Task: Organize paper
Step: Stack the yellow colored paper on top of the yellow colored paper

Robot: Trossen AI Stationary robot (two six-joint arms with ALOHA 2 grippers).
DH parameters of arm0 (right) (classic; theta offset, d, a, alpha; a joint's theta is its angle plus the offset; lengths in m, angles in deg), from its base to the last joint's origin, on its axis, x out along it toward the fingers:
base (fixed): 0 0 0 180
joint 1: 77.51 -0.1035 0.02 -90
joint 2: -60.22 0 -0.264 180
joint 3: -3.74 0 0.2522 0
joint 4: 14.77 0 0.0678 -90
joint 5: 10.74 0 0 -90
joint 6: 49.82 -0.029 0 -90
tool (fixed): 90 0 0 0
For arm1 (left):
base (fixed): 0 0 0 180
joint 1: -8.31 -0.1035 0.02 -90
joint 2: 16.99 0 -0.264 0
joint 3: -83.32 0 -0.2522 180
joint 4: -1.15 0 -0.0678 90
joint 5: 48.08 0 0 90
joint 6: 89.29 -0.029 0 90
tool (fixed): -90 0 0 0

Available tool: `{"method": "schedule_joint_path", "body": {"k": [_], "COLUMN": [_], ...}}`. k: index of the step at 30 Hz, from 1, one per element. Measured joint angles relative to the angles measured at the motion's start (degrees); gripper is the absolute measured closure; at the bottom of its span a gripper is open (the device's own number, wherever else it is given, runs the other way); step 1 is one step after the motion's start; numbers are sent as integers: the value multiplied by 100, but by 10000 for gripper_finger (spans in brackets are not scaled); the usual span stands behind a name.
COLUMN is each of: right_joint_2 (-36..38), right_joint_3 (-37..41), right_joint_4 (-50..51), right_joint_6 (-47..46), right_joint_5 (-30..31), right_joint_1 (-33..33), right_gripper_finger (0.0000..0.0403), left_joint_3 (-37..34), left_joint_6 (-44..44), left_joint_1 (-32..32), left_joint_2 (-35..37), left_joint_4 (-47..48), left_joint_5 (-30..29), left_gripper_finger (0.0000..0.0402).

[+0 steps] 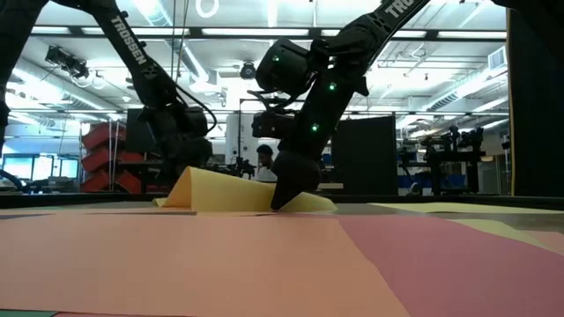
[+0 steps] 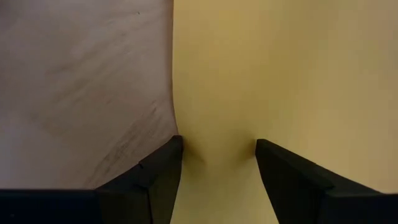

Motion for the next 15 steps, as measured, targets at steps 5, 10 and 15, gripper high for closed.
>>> {"method": "schedule_joint_path", "body": {"k": [5,10,15], "right_joint_2": [0,0,11], "right_joint_3": [0,-9,-17], "right_joint_4": [22,207,344], "right_joint_6": [6,-4,-10], "right_joint_5": [-25,-28,-41], "right_joint_1": [-14,-13,-14], "right_gripper_finger": [158,163,160], "left_joint_3": [-14,-50,-50], "left_joint_6": [-110,-129,-314], "left_joint_1": [1,26,28], "left_joint_2": [100,224,267], "left_joint_4": [105,316,372], "left_joint_5": [191,435,1120], "left_gripper_finger": [212,212,212]}}
